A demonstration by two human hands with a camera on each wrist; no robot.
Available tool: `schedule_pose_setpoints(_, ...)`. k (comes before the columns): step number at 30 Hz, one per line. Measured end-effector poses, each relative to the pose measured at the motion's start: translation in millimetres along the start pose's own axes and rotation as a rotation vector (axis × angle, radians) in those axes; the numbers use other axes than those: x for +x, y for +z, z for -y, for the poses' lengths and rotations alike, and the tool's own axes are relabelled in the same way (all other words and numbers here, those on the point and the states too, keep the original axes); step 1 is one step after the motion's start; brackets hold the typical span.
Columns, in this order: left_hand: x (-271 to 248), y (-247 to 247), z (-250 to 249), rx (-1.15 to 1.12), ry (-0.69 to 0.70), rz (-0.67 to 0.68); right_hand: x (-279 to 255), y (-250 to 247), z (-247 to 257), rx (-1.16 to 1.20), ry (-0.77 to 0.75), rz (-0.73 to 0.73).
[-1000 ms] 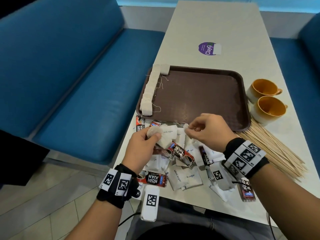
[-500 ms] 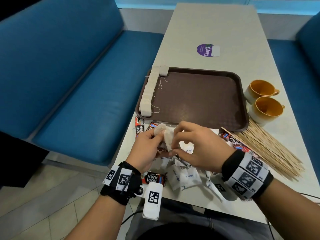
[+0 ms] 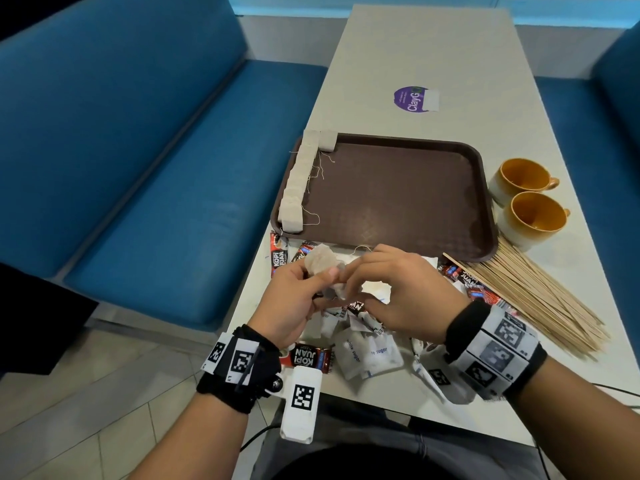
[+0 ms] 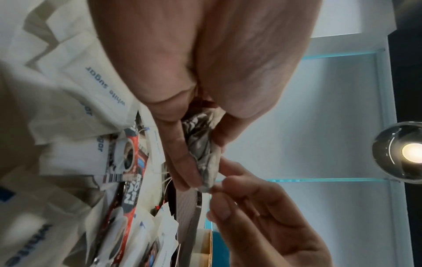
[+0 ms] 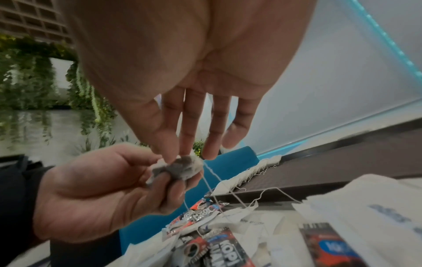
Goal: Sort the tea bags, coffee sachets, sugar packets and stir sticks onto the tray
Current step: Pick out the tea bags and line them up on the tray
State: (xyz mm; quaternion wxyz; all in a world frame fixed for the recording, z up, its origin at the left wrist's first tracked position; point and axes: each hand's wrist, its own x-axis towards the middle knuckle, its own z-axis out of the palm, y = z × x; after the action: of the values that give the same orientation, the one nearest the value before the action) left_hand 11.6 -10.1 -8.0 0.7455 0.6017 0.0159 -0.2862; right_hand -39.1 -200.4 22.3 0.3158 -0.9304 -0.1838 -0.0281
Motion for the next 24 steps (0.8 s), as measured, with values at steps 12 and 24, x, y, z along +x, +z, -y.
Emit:
schedule_pose_setpoints(12,1.0,-62.6,-12.8,0.822,0.129,-0.064,32.7,-1.1,-24.0,-0.161,0.417,0.21)
schedule_pose_setpoints(24,-2.8,-49.4,-0.8,1.181,0.12,0.165,29.9,15.1,-21.2,-0.426,0.404,0.37)
